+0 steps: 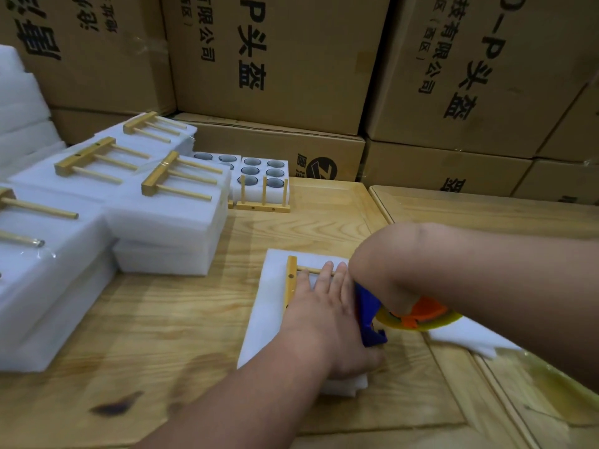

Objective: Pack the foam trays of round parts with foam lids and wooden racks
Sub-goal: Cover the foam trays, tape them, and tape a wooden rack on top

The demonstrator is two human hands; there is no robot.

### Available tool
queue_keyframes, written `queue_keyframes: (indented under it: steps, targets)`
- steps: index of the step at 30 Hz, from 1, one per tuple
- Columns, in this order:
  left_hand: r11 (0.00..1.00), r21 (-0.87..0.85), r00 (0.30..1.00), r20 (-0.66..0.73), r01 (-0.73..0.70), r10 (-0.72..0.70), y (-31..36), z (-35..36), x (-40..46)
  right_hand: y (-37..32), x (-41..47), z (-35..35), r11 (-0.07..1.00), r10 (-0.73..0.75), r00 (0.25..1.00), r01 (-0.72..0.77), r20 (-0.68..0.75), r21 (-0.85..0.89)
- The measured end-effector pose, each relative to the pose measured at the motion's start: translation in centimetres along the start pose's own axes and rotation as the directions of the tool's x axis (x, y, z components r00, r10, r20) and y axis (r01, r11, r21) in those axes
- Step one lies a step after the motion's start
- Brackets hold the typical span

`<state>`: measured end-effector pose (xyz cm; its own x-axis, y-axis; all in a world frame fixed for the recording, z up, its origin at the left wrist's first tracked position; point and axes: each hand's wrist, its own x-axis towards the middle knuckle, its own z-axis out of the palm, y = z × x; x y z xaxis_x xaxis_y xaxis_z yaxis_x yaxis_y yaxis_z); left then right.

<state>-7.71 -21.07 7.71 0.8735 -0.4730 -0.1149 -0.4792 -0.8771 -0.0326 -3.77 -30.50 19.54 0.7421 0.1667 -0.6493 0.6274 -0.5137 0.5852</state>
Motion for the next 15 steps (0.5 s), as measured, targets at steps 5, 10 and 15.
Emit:
queue_keyframes:
  steps: [5, 10, 15]
  targets:
    - [1.000, 0.012, 1.000, -0.008, -0.019, 0.019, -0.1, -0.1, 0.1, -1.7, 1.7, 0.1, 0.999, -0.003, 1.000, 0.003, -0.007, -0.034]
    - [1.000, 0.011, 1.000, 0.004, -0.008, 0.008, -0.1, 0.0, 0.1, -2.8, 2.0, 0.6, 0.995, 0.044, 0.995, -0.036, 0.089, -0.095]
    - [0.999, -0.038, 1.000, 0.007, 0.029, -0.029, -0.3, 0.0, 0.2, -0.3, 0.2, 1.7, 0.972, 0.225, 0.937, -0.234, 0.265, 0.000]
